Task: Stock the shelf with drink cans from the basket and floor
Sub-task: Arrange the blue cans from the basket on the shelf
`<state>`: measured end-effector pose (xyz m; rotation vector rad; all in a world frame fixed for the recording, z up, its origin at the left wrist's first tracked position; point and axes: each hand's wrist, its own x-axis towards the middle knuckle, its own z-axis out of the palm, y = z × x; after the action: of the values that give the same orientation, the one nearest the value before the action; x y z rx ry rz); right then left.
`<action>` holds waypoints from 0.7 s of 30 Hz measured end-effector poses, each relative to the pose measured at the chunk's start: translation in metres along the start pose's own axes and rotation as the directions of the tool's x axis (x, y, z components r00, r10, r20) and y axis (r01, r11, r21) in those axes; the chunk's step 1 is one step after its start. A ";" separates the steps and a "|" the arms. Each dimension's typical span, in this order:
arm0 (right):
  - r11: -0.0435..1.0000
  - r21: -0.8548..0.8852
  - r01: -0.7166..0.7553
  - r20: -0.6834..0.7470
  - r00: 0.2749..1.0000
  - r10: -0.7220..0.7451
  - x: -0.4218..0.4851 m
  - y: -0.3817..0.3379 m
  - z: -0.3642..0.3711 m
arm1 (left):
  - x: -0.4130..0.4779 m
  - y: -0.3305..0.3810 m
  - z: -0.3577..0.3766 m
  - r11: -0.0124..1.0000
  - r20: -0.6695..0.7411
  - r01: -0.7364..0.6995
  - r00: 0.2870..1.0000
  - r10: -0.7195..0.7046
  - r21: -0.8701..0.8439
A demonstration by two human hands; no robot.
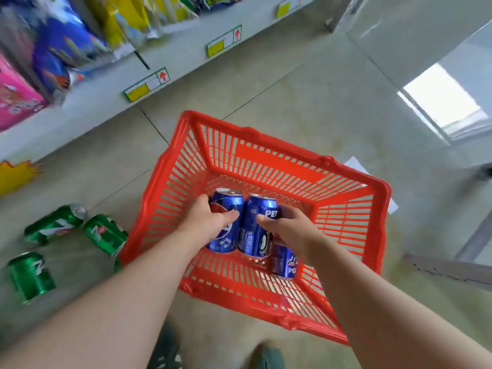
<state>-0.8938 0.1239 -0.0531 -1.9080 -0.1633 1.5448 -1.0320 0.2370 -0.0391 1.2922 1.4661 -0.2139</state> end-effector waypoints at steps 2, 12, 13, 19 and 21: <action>0.999 -0.028 0.041 0.038 0.998 -0.040 -0.028 -0.032 -0.001 | -0.031 0.018 -0.025 0.997 -0.017 -0.050 0.999 0.049 -0.057; 0.938 -0.015 0.345 0.272 0.905 -0.328 -0.202 -0.213 0.044 | -0.214 0.100 -0.197 0.953 -0.188 -0.257 0.956 0.227 -0.158; 0.932 -0.001 0.363 0.293 0.891 -0.347 -0.221 -0.232 0.053 | -0.232 0.106 -0.217 0.949 -0.195 -0.275 0.950 0.245 -0.151; 0.855 -0.076 0.513 0.420 0.794 -0.439 -0.313 -0.325 0.133 | -0.321 0.112 -0.342 0.919 -0.339 -0.382 0.881 0.331 -0.096; 0.806 -0.134 0.576 0.468 0.754 -0.461 -0.335 -0.355 0.171 | -0.343 0.102 -0.389 0.900 -0.377 -0.415 0.861 0.341 -0.133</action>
<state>-1.0387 0.3048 0.4095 -1.4934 -1.0652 1.5468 -1.2546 0.3576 0.4248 1.4622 1.4366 0.4446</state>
